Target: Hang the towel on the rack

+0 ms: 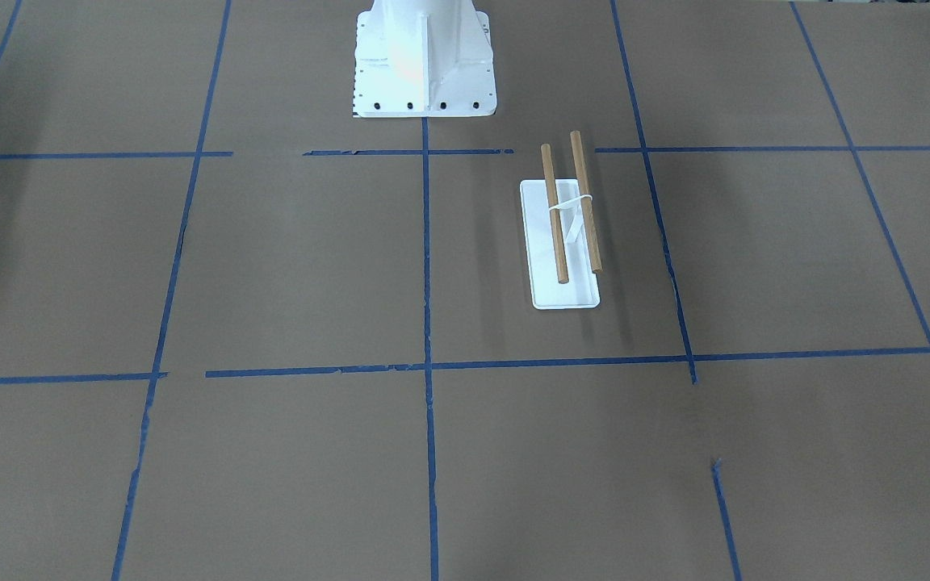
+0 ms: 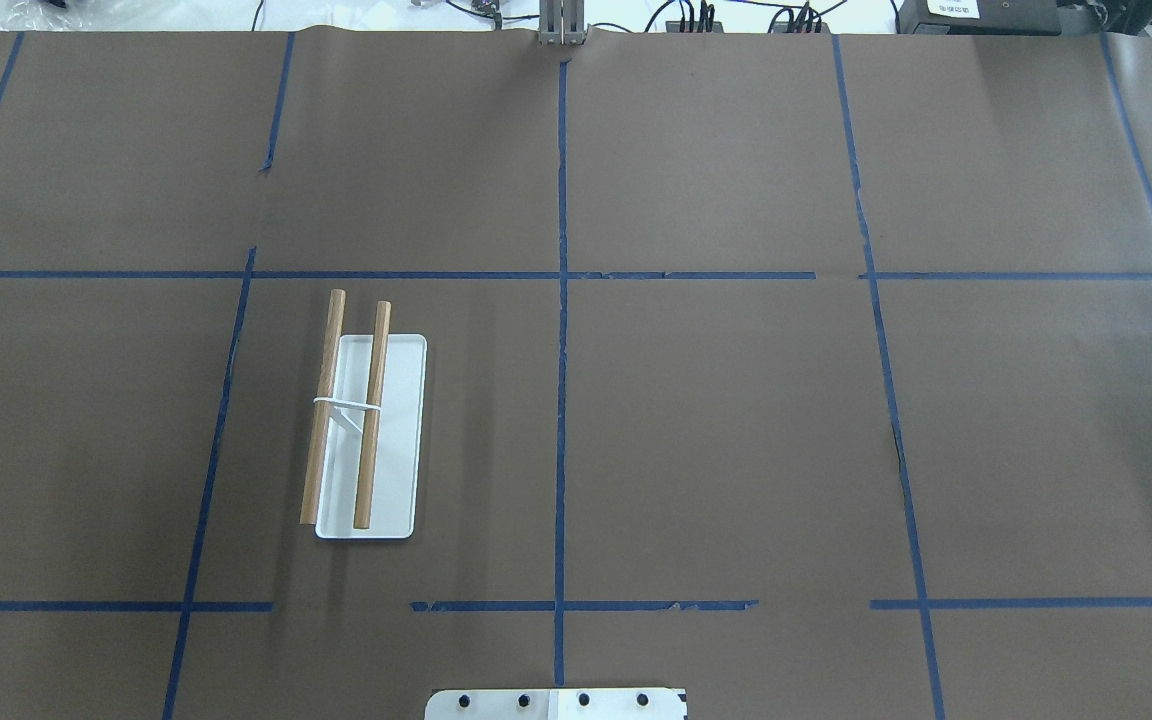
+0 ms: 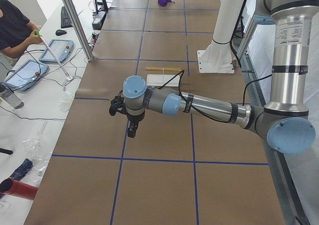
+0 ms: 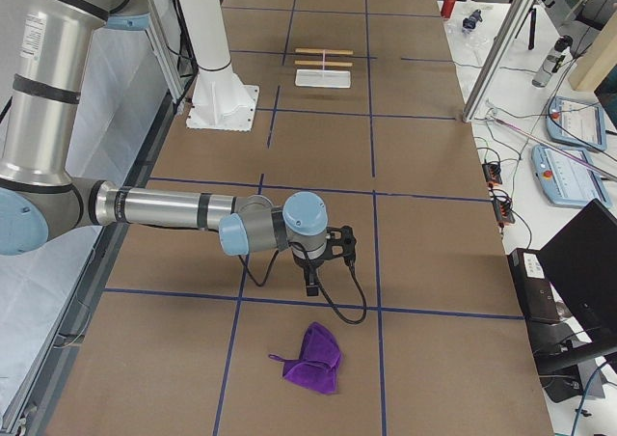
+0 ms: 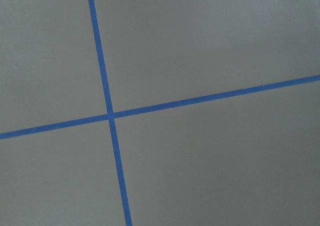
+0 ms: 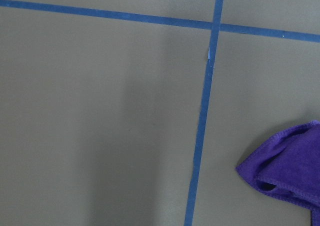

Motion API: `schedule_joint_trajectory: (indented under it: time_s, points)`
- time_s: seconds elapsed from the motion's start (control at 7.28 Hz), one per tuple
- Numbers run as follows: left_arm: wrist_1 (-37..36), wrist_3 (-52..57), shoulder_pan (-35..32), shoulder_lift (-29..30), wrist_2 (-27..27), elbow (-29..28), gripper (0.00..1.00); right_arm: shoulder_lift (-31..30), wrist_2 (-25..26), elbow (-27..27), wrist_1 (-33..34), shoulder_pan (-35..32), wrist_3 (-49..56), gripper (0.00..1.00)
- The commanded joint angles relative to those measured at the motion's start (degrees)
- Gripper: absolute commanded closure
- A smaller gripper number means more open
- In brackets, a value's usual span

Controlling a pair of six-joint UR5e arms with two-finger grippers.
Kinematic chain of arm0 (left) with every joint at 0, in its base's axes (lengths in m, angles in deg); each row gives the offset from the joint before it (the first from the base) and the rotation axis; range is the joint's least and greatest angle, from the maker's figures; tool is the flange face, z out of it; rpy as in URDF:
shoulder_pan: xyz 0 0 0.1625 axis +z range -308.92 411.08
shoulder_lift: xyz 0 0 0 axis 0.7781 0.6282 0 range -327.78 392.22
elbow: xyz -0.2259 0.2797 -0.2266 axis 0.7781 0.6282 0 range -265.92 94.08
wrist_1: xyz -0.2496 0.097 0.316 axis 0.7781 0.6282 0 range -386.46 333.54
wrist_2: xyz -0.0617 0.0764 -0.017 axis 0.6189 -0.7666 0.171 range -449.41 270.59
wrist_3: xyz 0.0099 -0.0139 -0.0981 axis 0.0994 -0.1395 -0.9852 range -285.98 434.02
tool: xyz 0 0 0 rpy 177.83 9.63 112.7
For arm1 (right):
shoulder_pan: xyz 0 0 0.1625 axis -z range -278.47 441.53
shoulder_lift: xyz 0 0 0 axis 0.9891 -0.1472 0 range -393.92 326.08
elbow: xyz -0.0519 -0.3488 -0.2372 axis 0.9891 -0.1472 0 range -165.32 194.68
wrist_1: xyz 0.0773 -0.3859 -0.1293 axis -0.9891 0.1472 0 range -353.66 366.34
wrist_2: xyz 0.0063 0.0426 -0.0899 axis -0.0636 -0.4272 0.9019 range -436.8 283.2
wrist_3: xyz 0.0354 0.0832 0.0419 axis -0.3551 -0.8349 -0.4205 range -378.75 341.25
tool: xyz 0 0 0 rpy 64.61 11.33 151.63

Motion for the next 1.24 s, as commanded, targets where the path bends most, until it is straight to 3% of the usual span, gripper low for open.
schedule_joint_trajectory:
  time_s: [0.0, 0.27, 0.82, 1.1]
  points:
    - [1.1, -0.4, 1.8, -0.5, 0.2, -0.1, 0.0, 0.2, 2.9, -0.8, 0.1, 1.4, -0.3, 0.01]
    - [1.1, -0.7, 1.9, -0.5, 0.2, 0.1, 0.0, 3.8, 2.9, -10.3, -0.1, 1.3, 0.0, 0.11]
    - [1.1, -0.8, 2.0, -0.5, 0.2, 0.1, 0.0, 8.9, 7.3, -22.2, -0.9, -0.1, -0.3, 0.12]
    - [1.1, -0.8, 2.0, -0.5, 0.2, 0.0, 0.0, 10.2, 7.3, -28.9, -6.6, -3.9, -0.3, 0.19]
